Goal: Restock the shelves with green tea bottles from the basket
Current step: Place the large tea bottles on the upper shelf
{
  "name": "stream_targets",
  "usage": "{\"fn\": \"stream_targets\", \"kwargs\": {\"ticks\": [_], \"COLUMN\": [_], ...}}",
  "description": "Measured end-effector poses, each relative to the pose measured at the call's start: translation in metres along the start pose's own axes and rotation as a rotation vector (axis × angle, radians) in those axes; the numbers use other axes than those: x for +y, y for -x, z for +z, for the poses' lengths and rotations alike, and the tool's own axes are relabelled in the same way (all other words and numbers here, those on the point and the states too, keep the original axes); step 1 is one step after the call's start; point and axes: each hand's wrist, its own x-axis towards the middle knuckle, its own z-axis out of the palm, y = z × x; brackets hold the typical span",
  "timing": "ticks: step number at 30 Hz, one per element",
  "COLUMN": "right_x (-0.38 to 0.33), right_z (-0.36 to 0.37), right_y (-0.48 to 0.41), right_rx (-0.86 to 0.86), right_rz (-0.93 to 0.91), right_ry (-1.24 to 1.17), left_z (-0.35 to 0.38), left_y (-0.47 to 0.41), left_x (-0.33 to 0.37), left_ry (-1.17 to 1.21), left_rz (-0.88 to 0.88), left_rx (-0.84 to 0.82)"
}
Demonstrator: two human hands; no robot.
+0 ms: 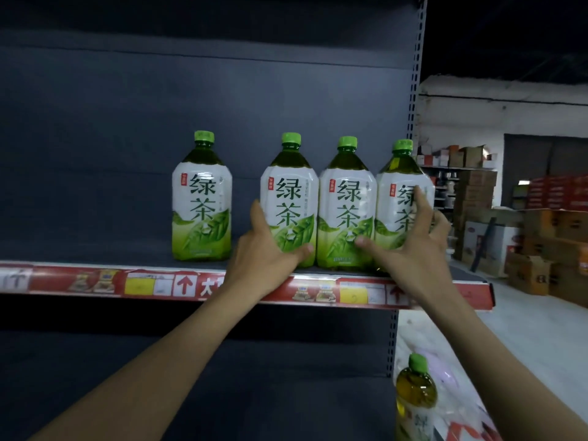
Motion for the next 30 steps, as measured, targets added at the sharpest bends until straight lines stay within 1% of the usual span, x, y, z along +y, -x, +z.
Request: {"fn": "stream_targets", "kwargs": {"ticks": [1,3,5,7,9,11,14,15,17,20,22,25,27,30], "right_x": [-0.006,-0.024,-0.049,-0.078,-0.106,-0.136,-0.180,-0.192,-0.220,-0.258,-0.277,-0.293,-0.299,-0.294], "right_z": [0.001,0.004,0.011,0.025,0.048,0.075,0.125,0.144,0.181,0.228,0.256,0.288,0.302,0.319], "right_y": [0.004,0.019,0.039,0.066,0.101,0.143,0.211,0.234,0.286,0.376,0.438,0.519,0.567,0.627], "right_rx": [0.043,0.147,0.198,0.134,0.010,-0.141,-0.528,-0.633,-0.814,-1.055,-1.191,-1.455,-1.601,-1.755], "right_rz": [-0.021,-0.136,-0.282,-0.394,-0.498,-0.575,-0.545,-0.550,-0.561,-0.523,-0.486,-0.390,-0.326,-0.256], "right_ry": [0.066,0.202,0.227,0.131,-0.004,-0.112,-0.239,-0.274,-0.332,-0.405,-0.466,-0.510,-0.480,-0.438], "left_z": [-0.005,-0.020,-0.042,-0.070,-0.102,-0.140,-0.205,-0.227,-0.270,-0.327,-0.356,-0.376,-0.380,-0.374], "left_y": [0.002,0.012,0.030,0.054,0.085,0.123,0.192,0.219,0.279,0.377,0.446,0.529,0.573,0.626], "left_x": [0.000,0.000,-0.004,-0.016,-0.038,-0.069,-0.120,-0.137,-0.172,-0.218,-0.238,-0.256,-0.268,-0.283], "left_ry": [-0.008,-0.090,-0.228,-0.393,-0.534,-0.659,-0.821,-0.863,-0.918,-0.946,-0.918,-0.839,-0.786,-0.644], "left_rz": [0.003,0.061,0.140,0.174,0.181,0.134,-0.100,-0.184,-0.350,-0.642,-0.889,-1.181,-1.305,-1.482], "left_rx": [-0.022,-0.040,-0.052,-0.048,0.010,0.048,0.005,0.004,0.022,0.053,0.100,0.167,0.212,0.355]}}
